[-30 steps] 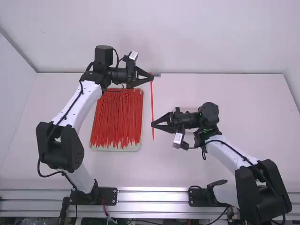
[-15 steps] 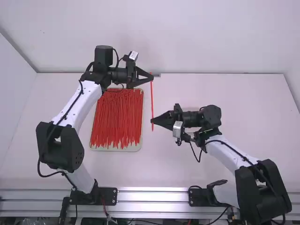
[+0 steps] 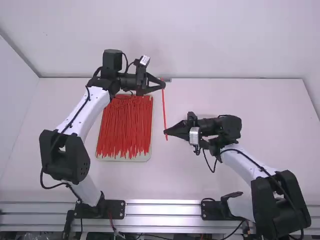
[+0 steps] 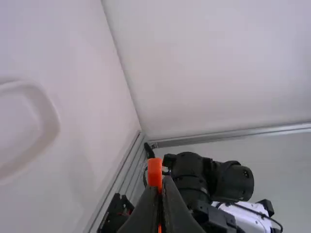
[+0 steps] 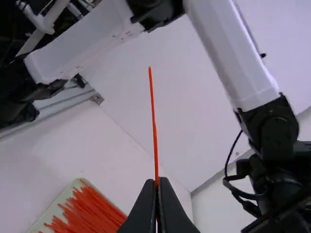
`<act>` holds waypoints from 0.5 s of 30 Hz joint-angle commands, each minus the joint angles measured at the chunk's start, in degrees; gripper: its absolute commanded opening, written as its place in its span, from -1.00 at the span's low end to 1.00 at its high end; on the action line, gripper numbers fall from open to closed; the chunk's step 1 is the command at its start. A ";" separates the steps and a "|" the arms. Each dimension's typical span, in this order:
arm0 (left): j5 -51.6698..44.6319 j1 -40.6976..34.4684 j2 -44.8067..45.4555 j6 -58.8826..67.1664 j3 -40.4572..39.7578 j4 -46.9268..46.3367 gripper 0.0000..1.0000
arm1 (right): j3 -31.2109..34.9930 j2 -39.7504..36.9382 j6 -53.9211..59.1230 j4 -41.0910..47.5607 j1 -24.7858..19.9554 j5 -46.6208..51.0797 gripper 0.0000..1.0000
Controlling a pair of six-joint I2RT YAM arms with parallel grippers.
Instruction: Fasten the cable tie
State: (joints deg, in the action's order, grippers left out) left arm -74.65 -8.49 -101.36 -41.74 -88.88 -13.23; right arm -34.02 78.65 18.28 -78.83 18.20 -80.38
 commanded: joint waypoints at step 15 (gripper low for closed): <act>-6.97 0.28 0.44 20.24 0.13 10.99 -0.96 | -5.40 0.00 -54.60 0.02 1.07 28.17 -1.00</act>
State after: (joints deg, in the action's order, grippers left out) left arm -78.35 -8.47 -101.36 -27.27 -88.86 -2.98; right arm -35.83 78.63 -23.55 -79.90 20.43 -55.72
